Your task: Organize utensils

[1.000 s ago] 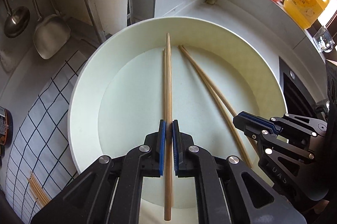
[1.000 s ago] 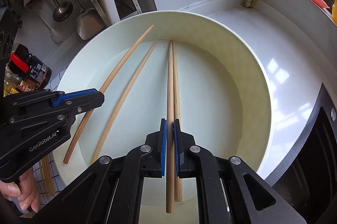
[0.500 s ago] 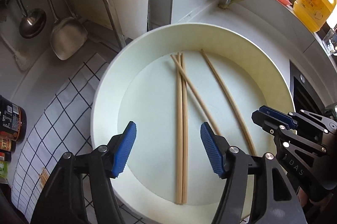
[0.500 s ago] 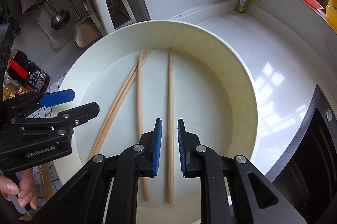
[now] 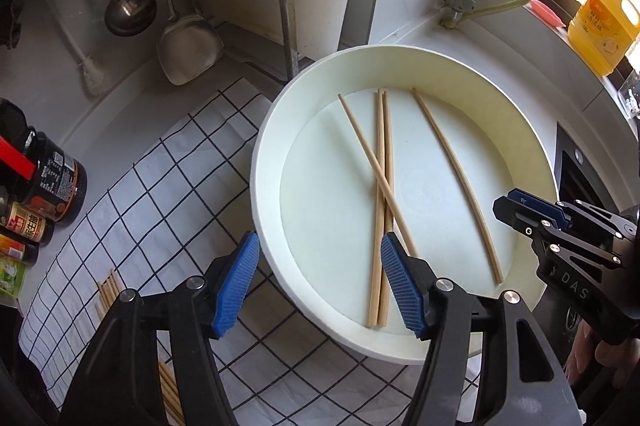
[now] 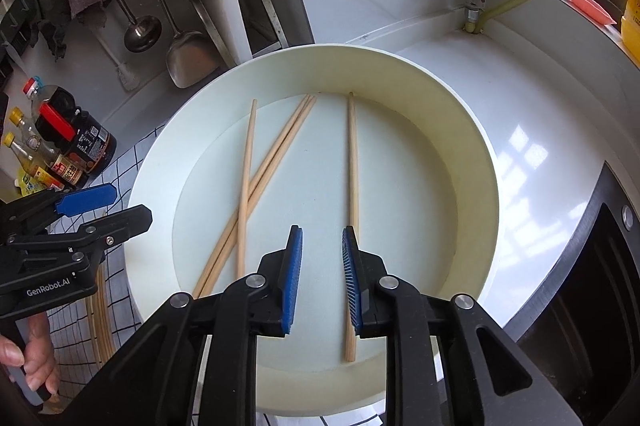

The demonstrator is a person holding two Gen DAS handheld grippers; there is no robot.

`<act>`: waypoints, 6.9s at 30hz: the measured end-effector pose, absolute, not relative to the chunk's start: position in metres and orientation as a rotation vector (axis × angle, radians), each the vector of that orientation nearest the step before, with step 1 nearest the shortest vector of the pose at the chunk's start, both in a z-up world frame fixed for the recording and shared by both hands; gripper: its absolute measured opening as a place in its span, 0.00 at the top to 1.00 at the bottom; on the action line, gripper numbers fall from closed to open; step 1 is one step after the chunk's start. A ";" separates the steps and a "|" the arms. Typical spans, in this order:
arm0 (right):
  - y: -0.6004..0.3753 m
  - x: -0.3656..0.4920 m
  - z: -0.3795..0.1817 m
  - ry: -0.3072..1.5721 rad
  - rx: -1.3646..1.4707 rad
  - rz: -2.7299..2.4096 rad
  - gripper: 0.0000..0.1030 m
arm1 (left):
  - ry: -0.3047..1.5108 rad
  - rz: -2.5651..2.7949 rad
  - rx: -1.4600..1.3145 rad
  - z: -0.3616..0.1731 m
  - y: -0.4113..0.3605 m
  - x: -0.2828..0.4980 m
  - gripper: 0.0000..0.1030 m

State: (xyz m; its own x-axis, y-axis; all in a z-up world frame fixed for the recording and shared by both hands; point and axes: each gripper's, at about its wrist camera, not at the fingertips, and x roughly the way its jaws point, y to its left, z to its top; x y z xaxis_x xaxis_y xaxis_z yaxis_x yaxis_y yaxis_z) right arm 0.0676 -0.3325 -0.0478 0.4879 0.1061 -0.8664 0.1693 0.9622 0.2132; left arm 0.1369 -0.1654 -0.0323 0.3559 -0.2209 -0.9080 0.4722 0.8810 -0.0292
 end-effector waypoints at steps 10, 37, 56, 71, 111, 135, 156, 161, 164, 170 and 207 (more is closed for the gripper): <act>-0.316 0.041 -0.026 1.024 0.260 -0.010 0.69 | 1.082 -0.420 0.231 -0.014 -0.143 0.113 0.36; -0.215 0.004 -0.018 1.092 0.118 0.167 0.59 | 1.093 -0.245 0.039 -0.013 -0.020 0.054 0.34; -0.124 0.011 -0.046 1.150 0.028 0.301 0.57 | 1.128 -0.084 -0.033 -0.042 0.073 0.036 0.27; -0.065 0.039 -0.087 1.185 -0.001 0.343 0.56 | 1.170 -0.029 -0.074 -0.088 0.116 0.042 0.24; -0.008 0.045 -0.120 1.124 -0.215 0.338 0.91 | 1.151 -0.015 -0.084 -0.113 0.122 0.045 0.24; -0.060 0.041 -0.119 1.133 -0.144 0.291 0.82 | 1.160 0.035 -0.003 -0.137 0.105 0.055 0.19; -0.054 0.041 -0.112 1.131 -0.157 0.338 0.94 | 1.151 -0.046 -0.052 -0.123 0.098 0.046 0.93; -0.063 0.034 -0.091 1.130 -0.098 0.370 0.94 | 1.131 -0.054 -0.058 -0.098 0.094 0.033 0.93; -0.068 0.030 -0.073 1.108 -0.081 0.389 0.94 | 1.100 -0.063 -0.053 -0.077 0.088 0.027 0.93; -0.090 0.022 -0.033 1.033 -0.065 0.405 0.94 | 1.019 -0.100 -0.024 -0.033 0.063 0.021 0.93; -0.342 0.083 -0.057 1.052 0.196 -0.073 0.94 | 1.179 -0.597 0.290 -0.062 -0.235 0.148 0.93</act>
